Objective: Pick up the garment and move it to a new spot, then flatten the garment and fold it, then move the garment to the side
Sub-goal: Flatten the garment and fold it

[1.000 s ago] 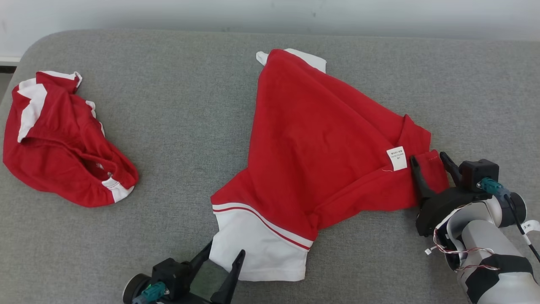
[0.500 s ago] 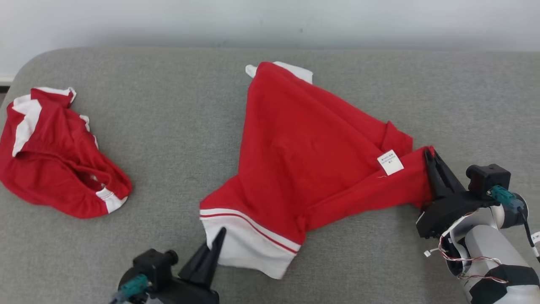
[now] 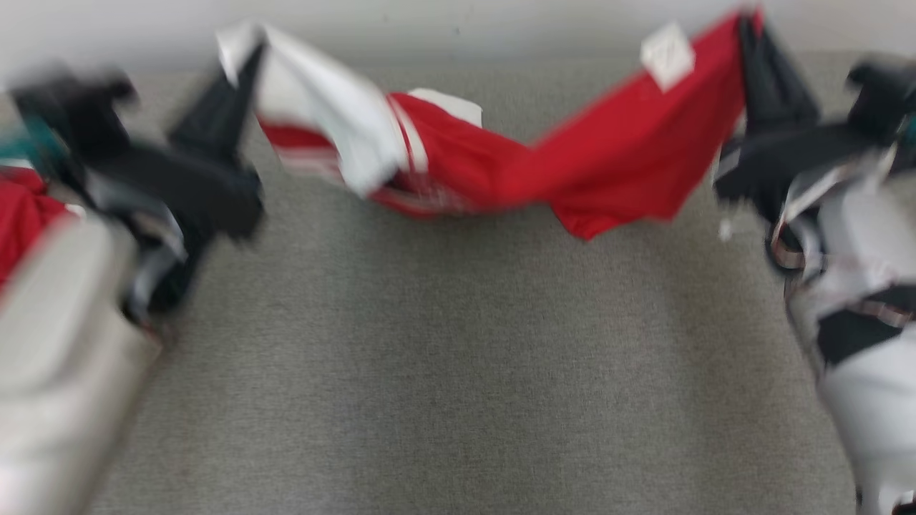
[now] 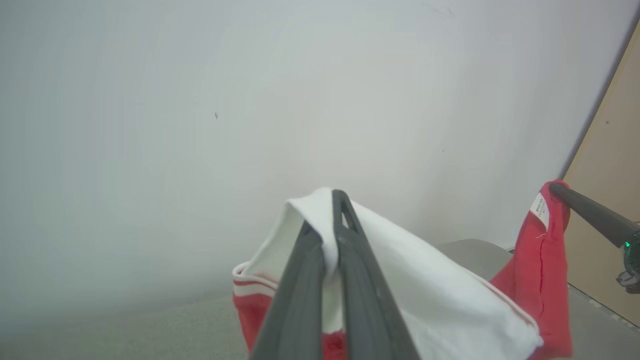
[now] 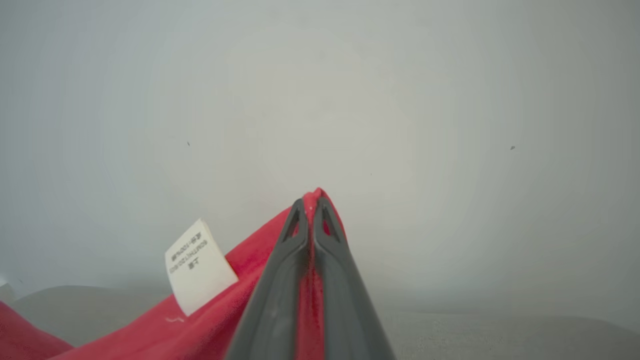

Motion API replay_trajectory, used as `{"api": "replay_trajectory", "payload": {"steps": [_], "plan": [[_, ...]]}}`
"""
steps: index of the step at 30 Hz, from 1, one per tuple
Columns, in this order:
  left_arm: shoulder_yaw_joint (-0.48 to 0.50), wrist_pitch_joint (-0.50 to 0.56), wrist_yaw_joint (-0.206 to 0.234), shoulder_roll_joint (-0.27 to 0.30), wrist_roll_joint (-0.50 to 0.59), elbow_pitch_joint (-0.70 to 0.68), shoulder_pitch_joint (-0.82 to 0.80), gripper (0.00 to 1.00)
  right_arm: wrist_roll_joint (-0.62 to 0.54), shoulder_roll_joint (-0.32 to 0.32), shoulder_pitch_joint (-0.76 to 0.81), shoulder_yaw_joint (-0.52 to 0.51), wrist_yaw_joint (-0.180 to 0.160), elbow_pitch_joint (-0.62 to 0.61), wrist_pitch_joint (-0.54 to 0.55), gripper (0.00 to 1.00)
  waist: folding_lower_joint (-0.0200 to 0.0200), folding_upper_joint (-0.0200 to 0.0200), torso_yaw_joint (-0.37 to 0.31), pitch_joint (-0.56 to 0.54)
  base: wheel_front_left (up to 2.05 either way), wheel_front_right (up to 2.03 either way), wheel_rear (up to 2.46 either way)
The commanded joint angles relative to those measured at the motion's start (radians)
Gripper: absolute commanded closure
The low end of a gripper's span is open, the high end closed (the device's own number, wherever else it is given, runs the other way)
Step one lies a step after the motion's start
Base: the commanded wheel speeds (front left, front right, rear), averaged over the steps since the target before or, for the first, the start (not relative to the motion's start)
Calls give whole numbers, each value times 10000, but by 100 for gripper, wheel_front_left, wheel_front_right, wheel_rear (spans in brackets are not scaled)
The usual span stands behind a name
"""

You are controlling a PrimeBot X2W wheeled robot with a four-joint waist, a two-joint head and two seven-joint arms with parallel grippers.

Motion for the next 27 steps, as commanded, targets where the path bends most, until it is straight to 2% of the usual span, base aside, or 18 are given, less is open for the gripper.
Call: {"api": "replay_trajectory", "payload": {"steps": [1,6,7,13,14,16,22,27], "plan": [[69,217,5,146,-161,157,-835,100,82,64,-664,-68,-23,-93,173,100,0,-1,-231,1101,0,0,0],[309,1173,5,489,-703,1108,-4618,100,145,122,-3678,-586,-23,-19,1122,100,0,-1,-435,2668,0,0,0],[292,1437,5,537,-620,1712,-6065,100,9,76,-4907,-875,-23,164,1452,100,0,-1,-449,3215,0,0,0],[169,1440,5,537,63,3282,-9927,100,-799,91,-8201,-1485,-23,977,2078,100,0,-1,-684,4419,0,0,0],[169,1440,5,537,63,3282,-9927,100,-799,91,-8201,-1485,-23,977,2078,100,0,-1,-684,4419,0,0,0],[89,1321,7,492,153,3697,-10916,100,-1161,11,-9112,-1582,-23,1387,2157,100,0,-1,-741,4663,0,0,0],[-688,1033,7,278,404,4832,-12751,100,-2092,-235,-10886,-1476,-23,2436,2178,100,0,-1,-616,4859,0,0,0],[-972,745,7,-95,199,5662,-13487,100,-2424,-365,-11649,-1490,-23,3156,2054,100,0,-1,-555,4957,0,0,0]]}}
